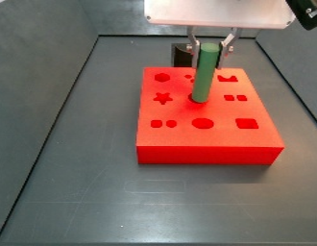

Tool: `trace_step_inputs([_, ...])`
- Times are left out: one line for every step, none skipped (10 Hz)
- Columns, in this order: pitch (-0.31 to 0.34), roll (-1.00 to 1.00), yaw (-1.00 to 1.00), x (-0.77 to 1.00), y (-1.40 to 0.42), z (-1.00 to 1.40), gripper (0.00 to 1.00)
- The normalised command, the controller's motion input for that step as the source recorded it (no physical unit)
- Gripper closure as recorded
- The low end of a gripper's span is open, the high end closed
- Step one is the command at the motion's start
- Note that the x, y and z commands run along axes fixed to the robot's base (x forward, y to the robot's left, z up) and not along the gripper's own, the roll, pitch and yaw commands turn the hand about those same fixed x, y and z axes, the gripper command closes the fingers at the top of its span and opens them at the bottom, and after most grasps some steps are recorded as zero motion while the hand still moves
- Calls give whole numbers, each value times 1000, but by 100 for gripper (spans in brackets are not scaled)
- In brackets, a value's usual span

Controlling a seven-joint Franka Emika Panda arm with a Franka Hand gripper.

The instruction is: Insert the round object.

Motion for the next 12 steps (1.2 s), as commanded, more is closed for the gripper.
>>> trace_step_inputs([-24,0,-31,-186,-71,-74,100])
trace_step_inputs([-9,0,-9,-40,-20,-83,100])
trace_step_inputs([0,0,0,0,0,-123,100])
trace_step_inputs([-3,0,0,17,0,-306,100])
trace_step_inputs([-46,3,-9,74,0,-494,100])
trace_step_inputs([-93,37,0,174,0,-711,100])
trace_step_inputs([-99,56,0,183,-14,-734,100])
trace_step_inputs([-79,96,0,191,-49,-694,100])
trace_step_inputs([-60,151,0,140,-97,-663,100])
trace_step_inputs([-36,203,0,63,-120,-583,100])
trace_step_inputs([0,90,0,77,-26,-303,100])
trace_step_inputs([0,0,0,0,0,0,100])
